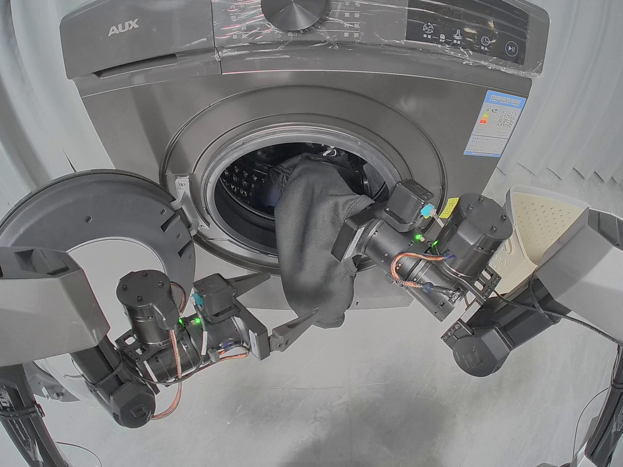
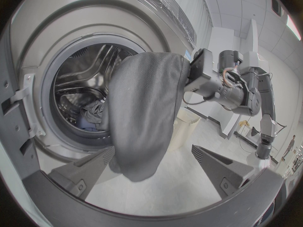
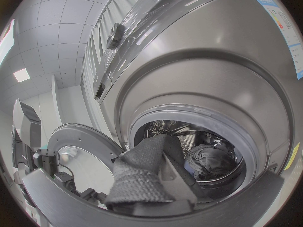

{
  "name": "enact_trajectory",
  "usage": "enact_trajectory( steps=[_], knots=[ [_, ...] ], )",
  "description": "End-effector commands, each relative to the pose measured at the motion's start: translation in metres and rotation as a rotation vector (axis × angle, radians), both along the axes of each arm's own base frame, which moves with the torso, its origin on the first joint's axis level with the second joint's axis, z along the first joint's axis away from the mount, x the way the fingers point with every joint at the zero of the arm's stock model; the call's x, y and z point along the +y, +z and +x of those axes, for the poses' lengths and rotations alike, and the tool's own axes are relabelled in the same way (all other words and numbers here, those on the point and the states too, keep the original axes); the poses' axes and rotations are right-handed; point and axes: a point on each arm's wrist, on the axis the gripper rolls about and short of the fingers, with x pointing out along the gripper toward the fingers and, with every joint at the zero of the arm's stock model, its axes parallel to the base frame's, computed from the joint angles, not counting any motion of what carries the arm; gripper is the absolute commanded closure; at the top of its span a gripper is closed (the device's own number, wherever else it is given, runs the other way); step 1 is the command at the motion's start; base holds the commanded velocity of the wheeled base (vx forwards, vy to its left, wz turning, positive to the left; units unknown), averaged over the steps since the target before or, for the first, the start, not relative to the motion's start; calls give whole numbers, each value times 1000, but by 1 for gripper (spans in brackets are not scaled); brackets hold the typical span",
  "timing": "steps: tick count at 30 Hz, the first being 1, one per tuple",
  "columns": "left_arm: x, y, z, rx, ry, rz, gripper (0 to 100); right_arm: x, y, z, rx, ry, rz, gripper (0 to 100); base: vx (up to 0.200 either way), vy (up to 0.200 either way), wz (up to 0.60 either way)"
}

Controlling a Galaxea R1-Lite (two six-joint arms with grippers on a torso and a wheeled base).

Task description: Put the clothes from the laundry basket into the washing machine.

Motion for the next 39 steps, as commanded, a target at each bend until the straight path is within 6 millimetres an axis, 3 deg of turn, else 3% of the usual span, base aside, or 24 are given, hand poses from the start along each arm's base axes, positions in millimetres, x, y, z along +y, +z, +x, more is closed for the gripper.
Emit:
enact_trajectory(
  steps=[1, 12, 25, 26, 30, 34, 39],
  knots=[
    [-20, -3, 18, -13, -13, -42, 0, 12, -3, -9, 6, 36, -4, 100, 0, 0, 0],
    [-35, -8, 47, -39, 12, -84, 0, 26, -4, -24, 11, 83, -3, 100, 0, 0, 0],
    [-33, -22, 86, -72, 157, -109, 0, 26, 0, -58, 52, 124, -1, 100, 0, 0, 0],
    [-33, -22, 87, -75, 160, -111, 100, 25, 1, -59, 52, 124, -1, 100, 0, 0, 0],
    [-32, -19, 86, -80, 167, -112, 100, 16, 2, -51, 58, 85, 7, 100, 0, 0, 0],
    [-26, -17, 86, -84, 192, -111, 100, -5, 4, -33, 67, -1, 27, 100, 0, 0, 0],
    [-21, 7, 78, -120, 196, -146, 100, -27, -6, -20, 97, -72, 4, 100, 0, 0, 0]
  ],
)
